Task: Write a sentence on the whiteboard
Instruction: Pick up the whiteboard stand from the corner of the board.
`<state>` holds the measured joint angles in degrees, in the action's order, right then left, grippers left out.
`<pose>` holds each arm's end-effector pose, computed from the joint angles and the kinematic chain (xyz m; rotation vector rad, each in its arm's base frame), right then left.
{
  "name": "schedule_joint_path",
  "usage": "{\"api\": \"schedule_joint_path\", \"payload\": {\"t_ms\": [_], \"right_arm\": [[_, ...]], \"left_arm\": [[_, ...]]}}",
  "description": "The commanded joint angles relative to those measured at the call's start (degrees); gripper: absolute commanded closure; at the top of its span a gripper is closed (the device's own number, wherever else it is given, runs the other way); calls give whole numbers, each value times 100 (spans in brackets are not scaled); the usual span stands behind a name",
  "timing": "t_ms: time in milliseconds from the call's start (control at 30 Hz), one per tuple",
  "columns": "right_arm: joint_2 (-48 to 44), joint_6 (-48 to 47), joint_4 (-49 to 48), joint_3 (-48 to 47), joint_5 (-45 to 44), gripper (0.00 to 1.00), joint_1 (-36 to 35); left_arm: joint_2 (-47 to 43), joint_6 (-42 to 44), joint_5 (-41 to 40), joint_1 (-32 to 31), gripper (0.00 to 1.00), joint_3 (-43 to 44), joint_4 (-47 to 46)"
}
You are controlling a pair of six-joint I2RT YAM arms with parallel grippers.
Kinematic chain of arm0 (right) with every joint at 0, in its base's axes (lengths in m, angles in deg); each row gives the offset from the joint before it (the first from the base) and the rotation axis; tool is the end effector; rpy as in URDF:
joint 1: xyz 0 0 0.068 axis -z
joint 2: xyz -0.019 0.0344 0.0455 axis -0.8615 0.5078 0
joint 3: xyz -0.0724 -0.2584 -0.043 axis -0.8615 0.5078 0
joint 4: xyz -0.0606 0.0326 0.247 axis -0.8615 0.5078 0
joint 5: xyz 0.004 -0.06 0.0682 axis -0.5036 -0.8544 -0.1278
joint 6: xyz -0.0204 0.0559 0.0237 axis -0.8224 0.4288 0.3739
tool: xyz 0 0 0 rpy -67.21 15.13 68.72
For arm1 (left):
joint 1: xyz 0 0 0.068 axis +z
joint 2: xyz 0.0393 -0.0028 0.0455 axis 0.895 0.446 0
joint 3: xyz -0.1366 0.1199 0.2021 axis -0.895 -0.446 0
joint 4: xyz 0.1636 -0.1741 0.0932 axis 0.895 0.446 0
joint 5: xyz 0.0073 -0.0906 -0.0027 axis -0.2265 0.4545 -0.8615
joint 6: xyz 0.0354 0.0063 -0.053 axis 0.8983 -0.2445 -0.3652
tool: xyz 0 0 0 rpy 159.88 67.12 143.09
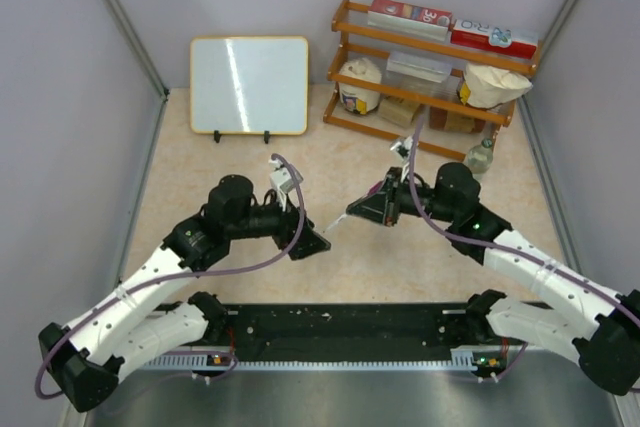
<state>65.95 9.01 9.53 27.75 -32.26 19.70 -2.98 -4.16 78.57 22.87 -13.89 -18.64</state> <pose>0.1625 0.1727 0.3079 -0.6251 1.7748 1.4368 0.1257 -0.1449 0.3103 0.8232 1.9479 -1.2369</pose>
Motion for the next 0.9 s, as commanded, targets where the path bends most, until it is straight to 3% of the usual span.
{"api": "schedule_joint_path", "payload": {"t_ms": [0,133,400,567,867], "right_arm": [[-344,213,394,151,-642,100,629],[-406,83,763,240,-606,100,1121],[-73,-199,1107,-32,-413,100,1579],[349,-313,1318,-314,-308,100,1702],[841,-339,1344,-727,-123,100,1817]], "left_arm": [[302,-511,-1377,337,11,169,-372],[750,-705,-2212,810,5,240,-522],[2358,-872,-2882,2120,4,907,-496],[3595,-767,-4015,2324,4,1775,-250],[5742,-275,-4834,2342,10,3955,383]]}}
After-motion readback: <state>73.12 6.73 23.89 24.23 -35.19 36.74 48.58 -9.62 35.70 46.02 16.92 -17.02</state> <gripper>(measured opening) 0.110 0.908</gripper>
